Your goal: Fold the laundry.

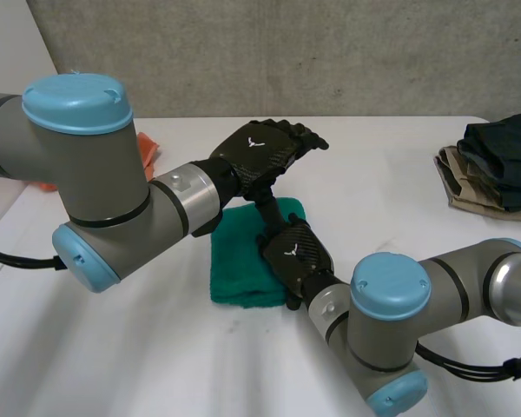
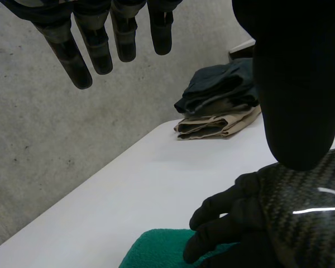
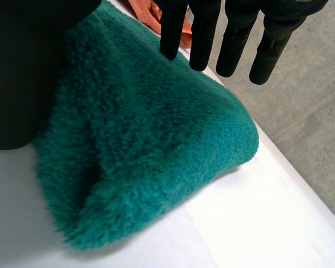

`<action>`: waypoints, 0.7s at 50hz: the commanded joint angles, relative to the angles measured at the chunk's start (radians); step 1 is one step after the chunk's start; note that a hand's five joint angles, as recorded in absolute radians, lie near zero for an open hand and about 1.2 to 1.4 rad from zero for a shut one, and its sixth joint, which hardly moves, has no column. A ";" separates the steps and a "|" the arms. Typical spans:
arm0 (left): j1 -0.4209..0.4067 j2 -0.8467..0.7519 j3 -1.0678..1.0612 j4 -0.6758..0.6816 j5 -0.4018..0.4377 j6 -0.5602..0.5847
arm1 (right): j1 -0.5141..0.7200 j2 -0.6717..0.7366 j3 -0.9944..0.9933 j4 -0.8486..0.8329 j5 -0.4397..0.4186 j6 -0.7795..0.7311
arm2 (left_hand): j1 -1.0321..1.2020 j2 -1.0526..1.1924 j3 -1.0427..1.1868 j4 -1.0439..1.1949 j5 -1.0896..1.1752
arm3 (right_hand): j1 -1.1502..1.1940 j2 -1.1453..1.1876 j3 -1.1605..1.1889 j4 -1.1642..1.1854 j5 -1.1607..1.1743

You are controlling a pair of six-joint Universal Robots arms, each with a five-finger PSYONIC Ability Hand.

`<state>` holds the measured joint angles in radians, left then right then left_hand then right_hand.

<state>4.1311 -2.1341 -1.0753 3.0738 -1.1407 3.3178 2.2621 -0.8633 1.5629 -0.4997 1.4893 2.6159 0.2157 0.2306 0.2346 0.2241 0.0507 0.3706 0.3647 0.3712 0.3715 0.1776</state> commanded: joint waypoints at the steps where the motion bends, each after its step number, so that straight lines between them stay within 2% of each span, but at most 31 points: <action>1: 0.000 -0.003 0.005 0.003 -0.007 0.000 | -0.006 0.020 -0.049 0.001 -0.001 -0.031 | 0.018 0.003 -0.001 0.010 0.009 | 0.143 0.149 0.142 0.142 0.161; 8: 0.006 -0.004 0.012 0.003 -0.007 -0.001 | -0.006 0.029 -0.084 0.003 -0.006 -0.023 | 0.021 0.006 0.002 0.013 0.012 | 0.161 0.166 0.160 0.160 0.179; 15: 0.008 -0.006 0.011 0.003 -0.007 -0.001 | -0.006 0.060 -0.119 0.003 -0.007 -0.023 | 0.021 0.006 0.002 0.013 0.012 | 0.304 0.310 0.304 0.304 0.323; 19: 0.009 -0.006 0.011 0.003 -0.007 0.000 | -0.007 0.064 -0.141 0.001 -0.010 -0.022 | 0.021 0.006 0.002 0.013 0.012 | 0.600 0.606 0.599 0.599 0.618; 20: 0.009 -0.006 0.011 0.003 -0.007 0.000 | -0.007 0.063 -0.147 0.000 -0.018 -0.022 | 0.021 0.006 0.002 0.013 0.012 | 0.897 0.903 0.897 0.897 0.916; 21: 0.011 -0.004 0.011 0.003 -0.007 0.000 | -0.007 0.064 -0.149 -0.002 -0.026 -0.022 | 0.021 0.006 0.002 0.013 0.012 | 1.024 1.030 1.024 1.023 1.043; 29: 0.029 0.006 0.012 0.003 -0.008 0.000 | -0.021 0.015 -0.194 -0.076 -0.032 0.010 | 0.018 0.003 -0.001 0.010 0.009 | 1.026 1.032 1.025 1.025 1.044; 35: 0.051 0.034 0.044 0.006 -0.011 -0.001 | -0.142 -0.051 -0.269 -0.097 -0.038 0.052 | 0.021 0.006 0.002 0.013 0.012 | 1.026 1.032 1.025 1.025 1.044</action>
<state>4.1642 -2.1247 -1.0556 3.0783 -1.1491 3.3180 2.2128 -0.8599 1.3547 -0.5743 1.4538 2.6356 0.2157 0.2306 0.2346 0.2241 0.0505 1.0589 1.1620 1.1608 1.1962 0.9493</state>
